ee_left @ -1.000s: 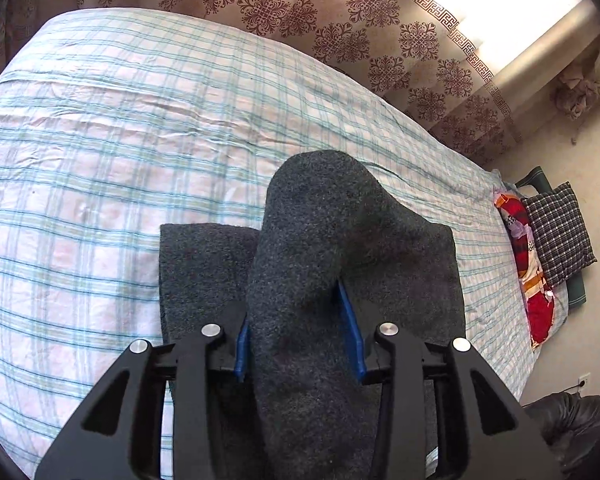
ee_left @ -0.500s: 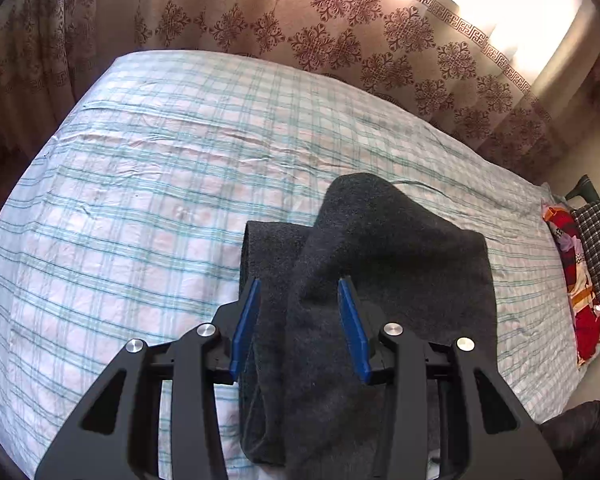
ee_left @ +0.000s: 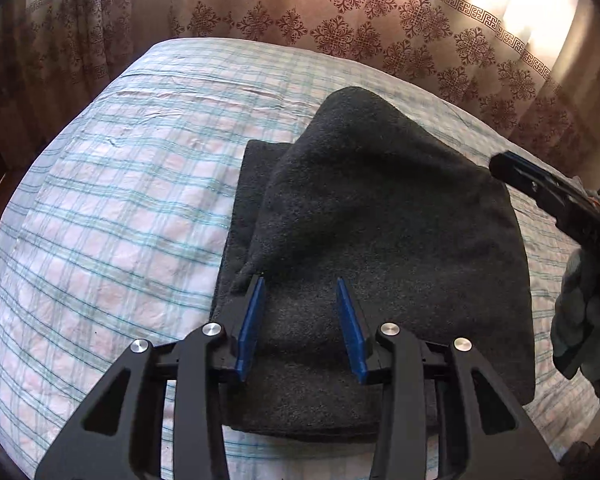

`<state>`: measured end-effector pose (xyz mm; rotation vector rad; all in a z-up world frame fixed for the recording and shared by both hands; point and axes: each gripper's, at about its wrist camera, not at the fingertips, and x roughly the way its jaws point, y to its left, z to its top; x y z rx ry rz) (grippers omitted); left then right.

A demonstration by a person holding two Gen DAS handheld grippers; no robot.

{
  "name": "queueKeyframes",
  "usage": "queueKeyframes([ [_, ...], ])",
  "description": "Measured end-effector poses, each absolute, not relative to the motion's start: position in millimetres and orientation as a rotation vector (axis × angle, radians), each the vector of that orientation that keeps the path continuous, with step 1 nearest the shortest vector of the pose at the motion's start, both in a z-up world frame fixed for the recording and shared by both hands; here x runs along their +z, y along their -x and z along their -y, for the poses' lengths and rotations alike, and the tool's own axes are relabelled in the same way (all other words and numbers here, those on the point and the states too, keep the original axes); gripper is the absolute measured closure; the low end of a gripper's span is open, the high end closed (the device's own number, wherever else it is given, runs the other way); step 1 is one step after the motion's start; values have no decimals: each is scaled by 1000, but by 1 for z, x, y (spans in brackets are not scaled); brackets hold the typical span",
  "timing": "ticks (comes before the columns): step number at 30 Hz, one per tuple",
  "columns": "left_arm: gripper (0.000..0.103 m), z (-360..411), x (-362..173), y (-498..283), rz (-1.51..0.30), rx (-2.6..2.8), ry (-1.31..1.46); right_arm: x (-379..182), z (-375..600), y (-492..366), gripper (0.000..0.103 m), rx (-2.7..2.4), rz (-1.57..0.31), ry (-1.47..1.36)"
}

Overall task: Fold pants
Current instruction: 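Open both tools and press the folded grey stack flat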

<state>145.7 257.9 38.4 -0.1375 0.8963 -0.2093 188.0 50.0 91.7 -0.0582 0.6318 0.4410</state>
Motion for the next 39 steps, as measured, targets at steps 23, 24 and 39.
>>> queueKeyframes([
  [23,65,-238,42,-119,-824,-136,-29,93,-97,-212,42,551,-695,178],
  [24,61,-238,42,-116,-821,-131,-42,96,-82,-198,42,532,-689,170],
  [39,38,-251,18,-114,-836,-65,-29,-1,-32,-52,41,425,-746,310],
])
